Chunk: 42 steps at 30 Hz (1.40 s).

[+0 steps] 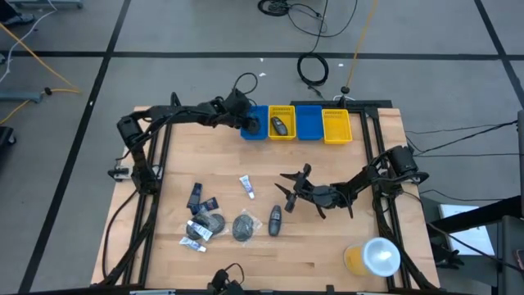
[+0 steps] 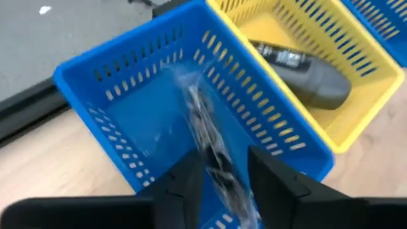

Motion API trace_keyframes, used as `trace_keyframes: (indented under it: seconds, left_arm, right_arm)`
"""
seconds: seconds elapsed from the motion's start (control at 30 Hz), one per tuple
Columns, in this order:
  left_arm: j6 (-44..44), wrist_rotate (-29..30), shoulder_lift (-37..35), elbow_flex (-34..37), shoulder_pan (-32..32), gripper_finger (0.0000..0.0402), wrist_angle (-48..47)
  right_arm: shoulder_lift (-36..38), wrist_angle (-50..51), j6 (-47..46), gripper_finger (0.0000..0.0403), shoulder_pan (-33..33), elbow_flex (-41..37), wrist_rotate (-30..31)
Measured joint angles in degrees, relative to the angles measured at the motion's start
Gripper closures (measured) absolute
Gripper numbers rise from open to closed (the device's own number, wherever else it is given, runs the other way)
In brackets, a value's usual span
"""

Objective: Pick & Place Travel size toiletries
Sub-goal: Put the black hairbrush into the left blue bin, then put the white toothpaste into the right blue bin

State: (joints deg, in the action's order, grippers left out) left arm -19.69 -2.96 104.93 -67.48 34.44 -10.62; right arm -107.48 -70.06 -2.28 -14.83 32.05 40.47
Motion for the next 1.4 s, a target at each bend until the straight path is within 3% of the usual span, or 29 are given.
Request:
trace_keyframes:
  seconds: [0.2,0.3,0.57,0.7,0.8,1.13,1.27,1.4]
  left_arm:
    - [2.39,0.00,0.34,-0.26,1.22,0.0227,1.59]
    - [3.42,-0.75,-0.17,-1.36,2.58,0.0214,-3.12]
    - [11.41,-1.02,-5.50,-2.08,2.73,0.0214,-11.19]
    - [14.13,-0.09,-11.04,2.51,-0.41,0.0223,-9.65]
    - [14.26,0.96,-15.08,10.33,-3.99,0.0231,-2.12]
    - [9.47,1.07,-21.39,40.50,-23.87,0.0255,40.68]
    - [5.52,11.95,-21.40,47.10,-33.35,0.0264,52.02]
    - [-0.15,26.70,-21.32,49.99,-39.98,0.0270,53.96]
  right_arm:
    - [0.00,-0.07,-0.46,0.0227,0.00,0.00,0.00]
    - [0.00,-0.22,-0.48,0.0228,-0.13,0.00,0.00]
    - [0.00,0.03,-1.85,0.0228,-0.26,-0.02,-0.02]
    - [0.00,0.47,-1.74,0.0229,-0.26,-0.04,-0.04]
    - [0.00,0.95,-2.34,0.0231,-0.26,-0.04,-0.94]
    - [0.00,2.18,-11.06,0.0230,2.45,0.05,-18.56]
    - [1.54,9.01,-13.80,0.0223,3.75,1.64,-26.31]
    - [5.91,31.16,-15.43,0.0209,5.50,8.84,-28.75]
